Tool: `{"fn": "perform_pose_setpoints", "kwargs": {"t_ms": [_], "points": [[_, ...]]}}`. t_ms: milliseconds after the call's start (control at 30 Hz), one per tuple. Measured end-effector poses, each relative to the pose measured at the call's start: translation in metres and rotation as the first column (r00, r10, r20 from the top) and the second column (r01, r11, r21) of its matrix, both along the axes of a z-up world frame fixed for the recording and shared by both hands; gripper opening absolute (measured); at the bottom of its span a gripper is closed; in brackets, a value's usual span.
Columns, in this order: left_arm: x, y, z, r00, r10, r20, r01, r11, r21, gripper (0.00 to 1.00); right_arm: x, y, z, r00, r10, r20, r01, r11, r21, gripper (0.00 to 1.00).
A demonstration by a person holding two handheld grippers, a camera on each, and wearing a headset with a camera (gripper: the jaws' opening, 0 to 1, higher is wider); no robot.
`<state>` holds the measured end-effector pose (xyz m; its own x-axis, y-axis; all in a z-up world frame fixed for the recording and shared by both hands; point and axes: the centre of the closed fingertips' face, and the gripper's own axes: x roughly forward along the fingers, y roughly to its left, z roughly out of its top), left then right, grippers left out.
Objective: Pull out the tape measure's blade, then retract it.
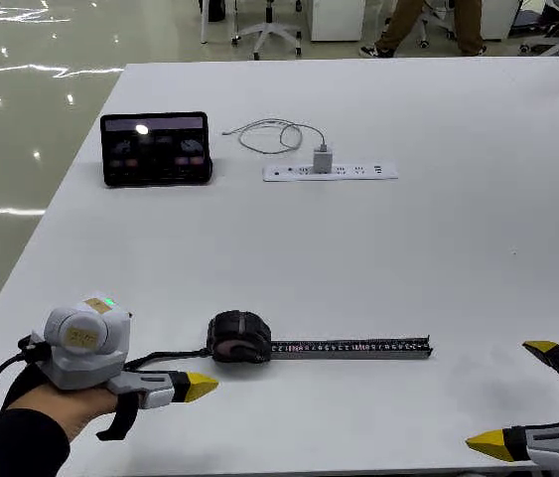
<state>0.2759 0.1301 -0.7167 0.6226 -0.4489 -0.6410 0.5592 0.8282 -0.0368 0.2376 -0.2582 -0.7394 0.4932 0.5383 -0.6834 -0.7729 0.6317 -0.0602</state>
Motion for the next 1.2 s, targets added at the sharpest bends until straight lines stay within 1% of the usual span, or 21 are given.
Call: {"fn": "perform_pose_setpoints", "kwargs": {"t_ms": [33, 67, 100, 133, 233, 267, 300, 367, 467, 533, 633, 733, 833, 900, 933, 1000, 1033, 1067, 1100, 1133, 1200], "points": [[0.003, 0.001, 0.000, 1.000, 0.020, -0.001, -0.020, 1.000, 0.004, 1.00, 0.000, 0.001, 0.000, 1.000, -0.001, 0.000, 0.001, 1.000, -0.001, 1.00], [0.007, 0.003, -0.001, 0.999, 0.045, -0.001, -0.045, 0.999, 0.025, 1.00, 0.001, 0.003, 0.001, 1.000, 0.000, -0.001, 0.000, 1.000, -0.001, 1.00], [0.010, 0.004, 0.001, 0.999, 0.043, 0.019, -0.044, 0.998, 0.046, 1.00, 0.002, 0.003, 0.001, 1.000, 0.002, -0.003, -0.002, 1.000, -0.002, 1.00], [0.014, 0.002, 0.004, 0.998, 0.051, 0.039, -0.053, 0.997, 0.050, 1.00, 0.002, 0.004, 0.001, 1.000, 0.004, -0.007, -0.004, 1.000, -0.001, 1.00], [0.022, -0.004, 0.006, 0.996, 0.080, 0.032, -0.081, 0.997, 0.015, 1.00, 0.004, 0.009, 0.001, 1.000, 0.015, -0.010, -0.015, 1.000, -0.005, 1.00], [0.022, -0.007, 0.004, 0.996, 0.087, 0.011, -0.087, 0.996, 0.001, 1.00, 0.004, 0.010, 0.001, 1.000, 0.020, -0.012, -0.020, 1.000, -0.007, 1.00], [0.021, -0.013, 0.000, 0.996, 0.088, -0.029, -0.088, 0.996, -0.021, 1.00, 0.005, 0.011, 0.000, 1.000, 0.025, -0.016, -0.025, 1.000, -0.006, 1.00], [0.023, -0.018, 0.000, 0.996, 0.084, -0.018, -0.084, 0.996, -0.021, 1.00, 0.007, 0.012, 0.000, 0.999, 0.028, -0.018, -0.028, 1.000, -0.007, 1.00], [0.028, -0.025, -0.005, 0.996, 0.088, -0.013, -0.087, 0.996, 0.016, 1.00, 0.010, 0.016, 0.000, 0.999, 0.030, -0.015, -0.030, 1.000, 0.003, 1.00], [0.031, -0.029, -0.007, 0.996, 0.092, -0.011, -0.091, 0.995, 0.025, 1.00, 0.012, 0.017, 0.000, 0.999, 0.033, -0.012, -0.033, 0.999, 0.005, 1.00], [0.036, -0.035, -0.009, 0.994, 0.110, -0.005, -0.110, 0.993, 0.034, 1.00, 0.014, 0.019, -0.002, 0.999, 0.039, -0.019, -0.039, 0.999, 0.000, 1.00], [0.042, -0.039, -0.011, 0.989, 0.151, 0.004, -0.151, 0.988, 0.035, 1.00, 0.018, 0.021, -0.001, 0.999, 0.049, -0.019, -0.049, 0.999, -0.004, 1.00], [0.043, -0.043, -0.015, 0.983, 0.181, 0.008, -0.182, 0.982, 0.042, 1.00, 0.021, 0.025, 0.000, 0.998, 0.068, -0.011, -0.068, 0.998, -0.012, 1.00], [0.044, -0.046, -0.016, 0.982, 0.187, 0.029, -0.188, 0.980, 0.067, 1.00, 0.024, 0.026, -0.002, 0.997, 0.071, -0.016, -0.072, 0.997, -0.020, 1.00], [0.043, -0.048, -0.017, 0.982, 0.188, 0.029, -0.190, 0.979, 0.068, 1.00, 0.026, 0.026, -0.002, 0.997, 0.072, -0.017, -0.072, 0.997, -0.020, 1.00], [0.041, -0.056, -0.019, 0.982, 0.187, 0.024, -0.188, 0.981, 0.050, 1.00, 0.029, 0.027, -0.002, 0.997, 0.079, -0.015, -0.079, 0.997, -0.022, 1.00], [0.037, -0.065, -0.022, 0.986, 0.168, 0.004, -0.168, 0.986, 0.020, 1.00, 0.030, 0.028, -0.003, 0.996, 0.083, -0.016, -0.083, 0.996, -0.026, 1.00], [0.034, -0.068, -0.024, 0.985, 0.171, 0.001, -0.171, 0.985, 0.022, 1.00, 0.031, 0.029, -0.003, 0.996, 0.091, -0.017, -0.091, 0.995, -0.029, 1.00], [0.033, -0.071, -0.025, 0.985, 0.172, 0.007, -0.172, 0.985, 0.024, 1.00, 0.031, 0.032, -0.003, 0.995, 0.097, -0.018, -0.098, 0.995, -0.033, 1.00], [0.033, -0.073, -0.026, 0.984, 0.179, 0.022, -0.180, 0.983, 0.031, 1.00, 0.032, 0.032, -0.004, 0.994, 0.105, -0.022, -0.106, 0.994, -0.040, 1.00], [0.034, -0.074, -0.023, 0.978, 0.204, 0.042, -0.205, 0.978, 0.022, 1.00, 0.034, 0.032, -0.006, 0.993, 0.114, -0.024, -0.115, 0.992, -0.050, 1.00]]}}
